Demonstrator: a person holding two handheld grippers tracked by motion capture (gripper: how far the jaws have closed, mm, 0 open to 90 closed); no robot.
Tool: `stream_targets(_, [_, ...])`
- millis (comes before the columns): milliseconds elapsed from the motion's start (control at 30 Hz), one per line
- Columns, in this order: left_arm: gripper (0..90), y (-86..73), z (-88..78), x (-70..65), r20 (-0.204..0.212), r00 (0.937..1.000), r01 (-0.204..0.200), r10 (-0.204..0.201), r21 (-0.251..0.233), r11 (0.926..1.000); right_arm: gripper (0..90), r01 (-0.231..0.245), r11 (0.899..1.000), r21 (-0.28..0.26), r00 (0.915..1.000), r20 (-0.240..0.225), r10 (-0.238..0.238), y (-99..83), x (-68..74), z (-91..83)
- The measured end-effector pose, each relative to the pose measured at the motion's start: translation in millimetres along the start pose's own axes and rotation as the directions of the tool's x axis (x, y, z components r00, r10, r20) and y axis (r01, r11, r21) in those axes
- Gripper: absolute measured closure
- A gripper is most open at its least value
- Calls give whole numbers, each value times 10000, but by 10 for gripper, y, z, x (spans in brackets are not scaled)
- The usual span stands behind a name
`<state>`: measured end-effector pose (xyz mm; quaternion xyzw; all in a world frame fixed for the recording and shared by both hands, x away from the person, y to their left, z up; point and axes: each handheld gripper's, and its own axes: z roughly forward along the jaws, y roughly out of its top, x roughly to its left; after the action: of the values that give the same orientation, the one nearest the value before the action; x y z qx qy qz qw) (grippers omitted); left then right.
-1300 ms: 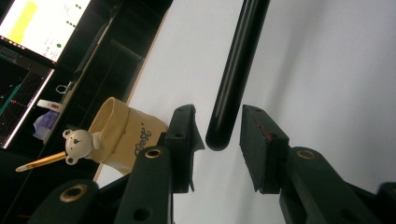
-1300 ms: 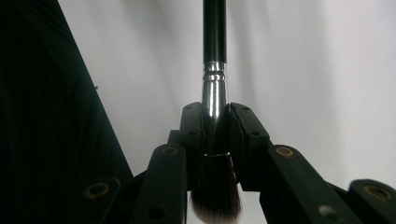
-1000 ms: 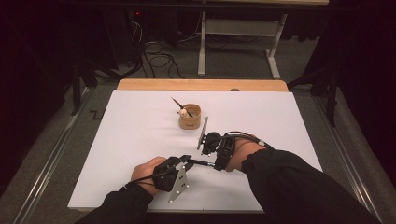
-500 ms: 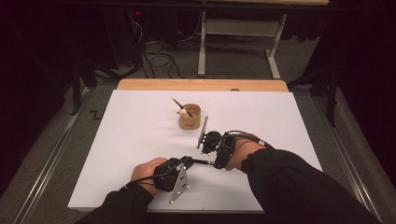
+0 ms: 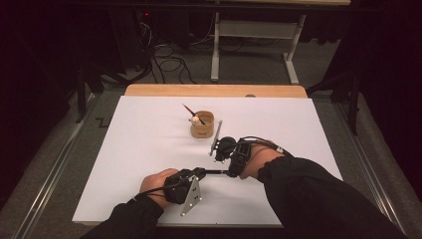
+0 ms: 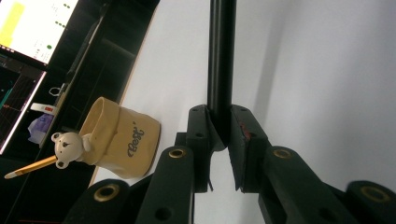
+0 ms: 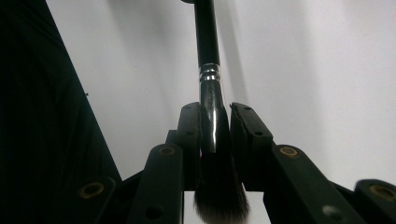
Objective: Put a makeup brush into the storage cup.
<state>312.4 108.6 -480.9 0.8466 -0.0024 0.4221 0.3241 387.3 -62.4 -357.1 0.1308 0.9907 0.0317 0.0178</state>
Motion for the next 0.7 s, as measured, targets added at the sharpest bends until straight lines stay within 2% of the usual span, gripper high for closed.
stream_targets(333, [796,-1,3,1,31,10000,33,-33,14,10000,599,-108,9999,-131,9999,67,109,-32,-3,-37])
stream_targets(700, [797,-11,-3,31,-10,9998,178,-178,5,9998,327,-359,9987,-349,9991,222,367,-84,-39,-78])
